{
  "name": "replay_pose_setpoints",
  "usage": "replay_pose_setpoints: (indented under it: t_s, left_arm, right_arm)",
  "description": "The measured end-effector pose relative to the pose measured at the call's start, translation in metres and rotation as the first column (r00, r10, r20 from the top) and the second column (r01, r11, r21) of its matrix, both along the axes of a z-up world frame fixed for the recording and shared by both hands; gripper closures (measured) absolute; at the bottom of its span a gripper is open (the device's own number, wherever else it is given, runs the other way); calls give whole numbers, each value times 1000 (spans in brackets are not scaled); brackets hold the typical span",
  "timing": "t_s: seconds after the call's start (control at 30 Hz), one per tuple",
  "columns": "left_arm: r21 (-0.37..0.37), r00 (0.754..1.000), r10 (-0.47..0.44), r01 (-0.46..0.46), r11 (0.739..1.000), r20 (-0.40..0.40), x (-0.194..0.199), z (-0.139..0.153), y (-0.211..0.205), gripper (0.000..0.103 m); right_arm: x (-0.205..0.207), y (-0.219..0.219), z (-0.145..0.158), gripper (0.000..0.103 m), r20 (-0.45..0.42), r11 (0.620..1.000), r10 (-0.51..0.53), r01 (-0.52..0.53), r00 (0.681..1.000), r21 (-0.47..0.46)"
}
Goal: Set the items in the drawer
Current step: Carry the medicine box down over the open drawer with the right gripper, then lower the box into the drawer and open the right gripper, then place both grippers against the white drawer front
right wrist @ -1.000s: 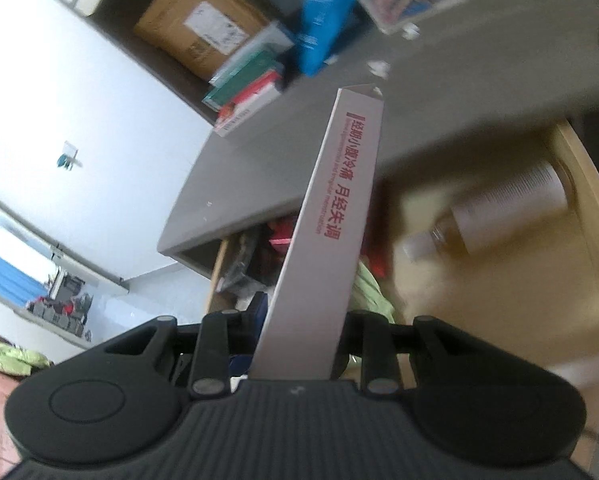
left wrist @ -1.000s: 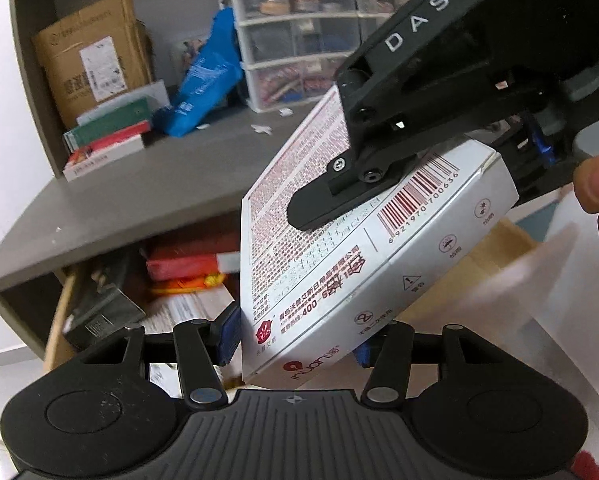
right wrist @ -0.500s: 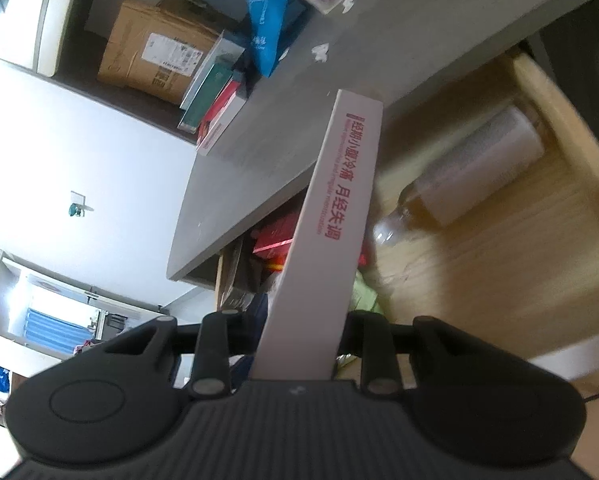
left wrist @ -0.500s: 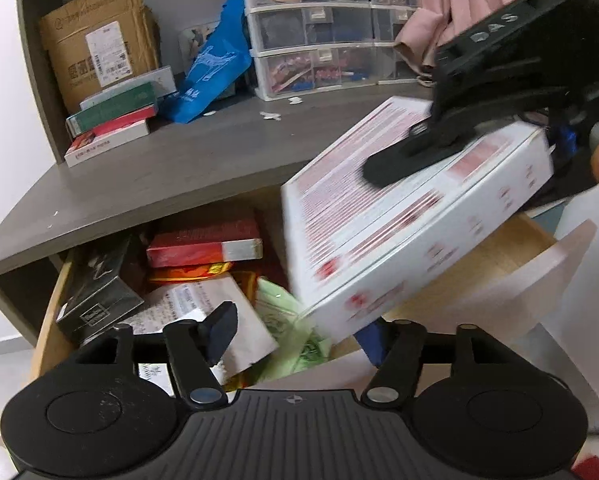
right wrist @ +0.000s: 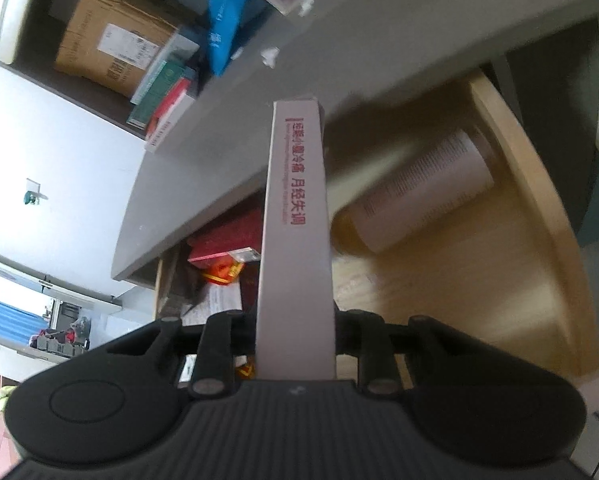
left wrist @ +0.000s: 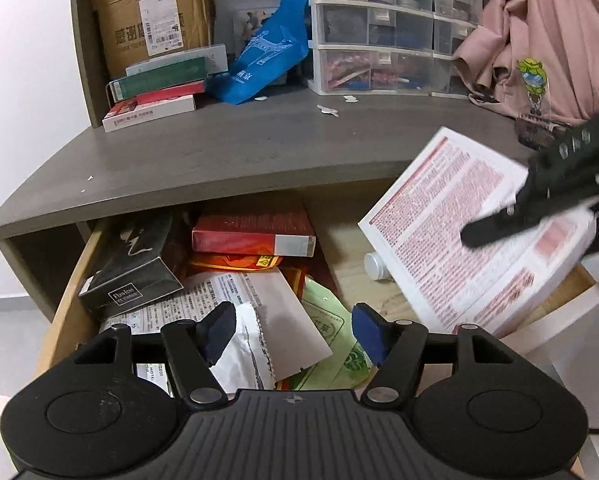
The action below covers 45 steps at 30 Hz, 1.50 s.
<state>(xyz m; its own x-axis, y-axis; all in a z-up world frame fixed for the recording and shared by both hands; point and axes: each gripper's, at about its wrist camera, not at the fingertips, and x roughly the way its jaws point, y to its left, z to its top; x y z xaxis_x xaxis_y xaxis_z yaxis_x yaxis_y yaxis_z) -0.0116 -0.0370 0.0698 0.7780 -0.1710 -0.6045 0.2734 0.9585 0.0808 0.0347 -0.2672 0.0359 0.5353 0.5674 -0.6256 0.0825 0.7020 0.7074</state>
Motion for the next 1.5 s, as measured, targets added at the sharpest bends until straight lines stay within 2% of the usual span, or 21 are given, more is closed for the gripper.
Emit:
replay_pose_setpoints:
  t_s: [0.07, 0.2, 0.23, 0.27, 0.33, 0.43, 0.53, 0.7, 0.9, 1.07, 1.17, 1.33, 1.43, 1.5]
  left_arm:
    - [-5, 1000, 2, -2, 1000, -3, 1, 0, 1, 36]
    - [-7, 1000, 0, 0, 1000, -2, 2, -1, 0, 36]
    - [-8, 1000, -2, 2, 1000, 1, 1, 0, 0, 36]
    - [-9, 1000, -4, 4, 1000, 4, 1, 1, -1, 36]
    - [-11, 1000, -6, 6, 1000, 10, 0, 2, -1, 36]
    - [-18, 1000, 0, 0, 1000, 12, 1, 4, 1, 36]
    - [-24, 1000, 6, -6, 1000, 13, 2, 4, 4, 36]
    - [-30, 1000, 11, -11, 999, 18, 1, 6, 6, 36]
    - [-32, 999, 22, -22, 999, 27, 0, 8, 11, 36]
    - [-42, 998, 51, -49, 998, 45, -4, 15, 21, 34]
    - [-49, 995, 77, -74, 996, 61, -9, 21, 30, 23]
    - [-66, 987, 129, -123, 990, 98, -30, 28, 53, 9]
    - [-78, 983, 145, -137, 987, 109, -45, 30, 66, 8]
    - [-80, 981, 154, -145, 986, 115, -56, 29, 74, 7]
  right_arm:
    - [-2, -1, -6, 78, -16, 1000, -7, 7, 1000, 19]
    - [4, 1, -9, 75, -43, 1000, 0, -1, 999, -29]
    - [6, 1, -9, 67, -50, 999, 1, -4, 999, -43]
    - [7, 3, -7, 60, -50, 995, -14, 9, 999, -99]
    - [6, 7, 1, 39, -23, 967, -56, 49, 998, -251]
    - [3, 7, 12, 31, 31, 930, -98, 103, 995, -354]
    - [-1, 5, 22, 29, 69, 920, -105, 123, 992, -372]
    - [-7, 8, 41, 28, 162, 876, -102, 166, 981, -452]
    - [-8, 20, 41, 28, 182, 848, -38, 128, 983, -514]
    - [-16, 24, 43, 28, 178, 840, -24, 116, 984, -530]
    - [-28, 25, 48, 28, 190, 833, -18, 120, 982, -541]
    - [-59, 19, 54, 16, 209, 822, -11, 128, 978, -555]
    - [-84, 15, 53, 15, 220, 816, -18, 142, 975, -561]
    - [-99, 15, 50, 14, 230, 795, -24, 158, 973, -586]
